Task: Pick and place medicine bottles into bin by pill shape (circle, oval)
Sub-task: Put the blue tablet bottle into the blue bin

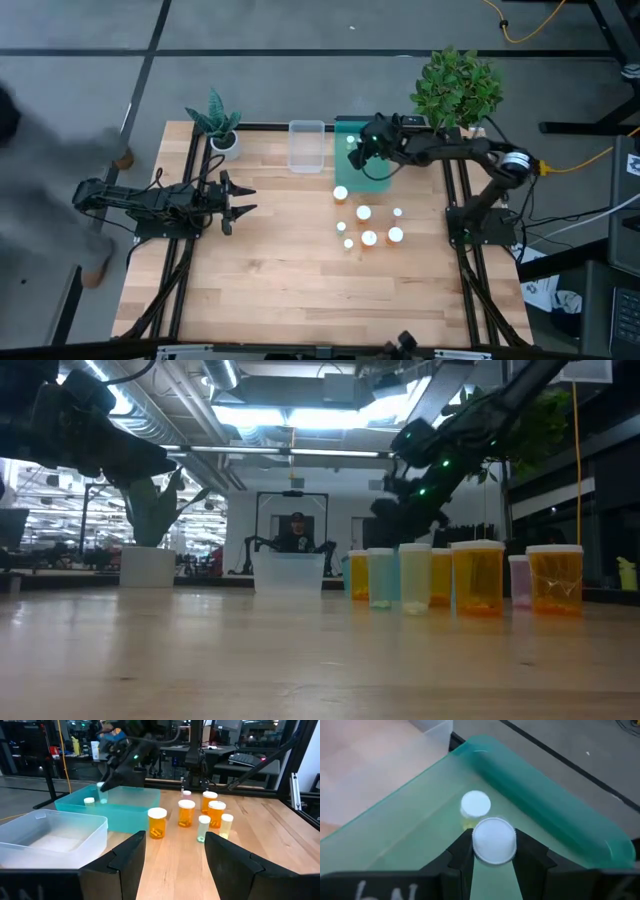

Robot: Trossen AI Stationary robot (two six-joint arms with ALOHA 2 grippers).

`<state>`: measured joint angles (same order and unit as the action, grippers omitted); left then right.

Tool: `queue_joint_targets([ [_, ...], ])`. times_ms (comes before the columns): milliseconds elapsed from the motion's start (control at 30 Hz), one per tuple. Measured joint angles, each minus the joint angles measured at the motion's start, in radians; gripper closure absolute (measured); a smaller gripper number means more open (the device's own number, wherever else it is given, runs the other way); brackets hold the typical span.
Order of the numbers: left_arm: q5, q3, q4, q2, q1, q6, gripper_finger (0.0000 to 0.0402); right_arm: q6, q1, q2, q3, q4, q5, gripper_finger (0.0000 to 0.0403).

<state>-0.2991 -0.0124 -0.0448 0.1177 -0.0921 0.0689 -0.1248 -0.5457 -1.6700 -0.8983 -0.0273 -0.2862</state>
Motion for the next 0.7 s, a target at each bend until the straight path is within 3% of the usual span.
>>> queue_joint_targets([
  [200, 0.001, 0.0, 0.0, 0.0, 0.0, 0.0, 0.0206, -0.007, -0.041, -0.091, -0.043, -0.021, -0.015, 0.029],
  [700, 0.001, 0.0, 0.0, 0.0, 0.0, 0.003, 0.0206, -0.031, -0.063, -0.112, -0.043, -0.004, -0.042, 0.0274],
])
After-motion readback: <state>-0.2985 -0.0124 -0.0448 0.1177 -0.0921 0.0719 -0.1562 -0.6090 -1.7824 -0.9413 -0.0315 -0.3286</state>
